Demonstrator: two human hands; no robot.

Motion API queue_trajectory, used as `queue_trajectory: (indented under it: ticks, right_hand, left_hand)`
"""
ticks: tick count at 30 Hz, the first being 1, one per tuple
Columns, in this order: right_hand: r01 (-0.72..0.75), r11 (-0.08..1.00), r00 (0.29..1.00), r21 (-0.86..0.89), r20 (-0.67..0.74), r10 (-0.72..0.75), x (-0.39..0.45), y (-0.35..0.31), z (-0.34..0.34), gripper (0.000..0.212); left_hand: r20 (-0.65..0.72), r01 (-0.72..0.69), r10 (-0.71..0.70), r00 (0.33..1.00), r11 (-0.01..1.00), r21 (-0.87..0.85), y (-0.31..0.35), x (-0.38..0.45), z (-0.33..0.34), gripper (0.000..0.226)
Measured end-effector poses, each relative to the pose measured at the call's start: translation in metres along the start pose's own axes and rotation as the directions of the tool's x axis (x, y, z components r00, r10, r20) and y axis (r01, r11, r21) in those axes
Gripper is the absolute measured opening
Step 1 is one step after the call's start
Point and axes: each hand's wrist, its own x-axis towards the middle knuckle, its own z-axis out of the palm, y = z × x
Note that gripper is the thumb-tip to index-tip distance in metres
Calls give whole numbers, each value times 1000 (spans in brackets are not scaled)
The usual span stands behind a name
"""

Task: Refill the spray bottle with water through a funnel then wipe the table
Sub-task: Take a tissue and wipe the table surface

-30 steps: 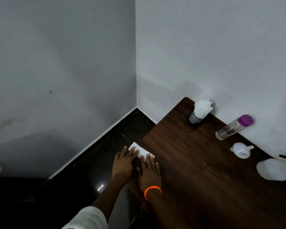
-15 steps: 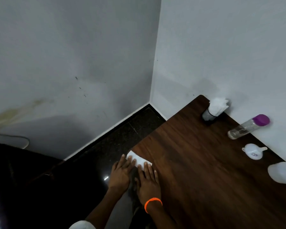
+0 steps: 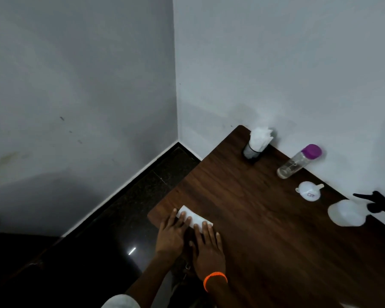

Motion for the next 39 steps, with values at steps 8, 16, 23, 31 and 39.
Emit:
queue_trajectory:
  ticks: [8, 16, 23, 31, 39]
  right_hand:
    - [-102, 995, 992, -14, -76, 101, 69, 48, -22, 55]
    - [-169, 985, 977, 40, -125, 172, 142, 102, -57, 52]
    - [-226, 969, 955, 97, -176, 241, 187, 157, -82, 51]
    - [-310, 946, 932, 94, -168, 322, 180, 217, -100, 63]
    - [-422, 890, 891, 172, -101, 442, 114, 228, -99, 63]
  left_hand:
    - [-68, -89, 93, 993, 995, 54, 37, 83, -37, 68]
    - [-85, -164, 170, 982, 984, 73, 79, 175, -81, 68]
    - [-130, -225, 230, 965, 973, 54, 128, 234, -99, 65]
    - [-155, -248, 248, 956, 969, 20, 192, 253, -87, 63]
    - [-41, -393, 401, 915, 910, 134, 226, 227, -77, 69]
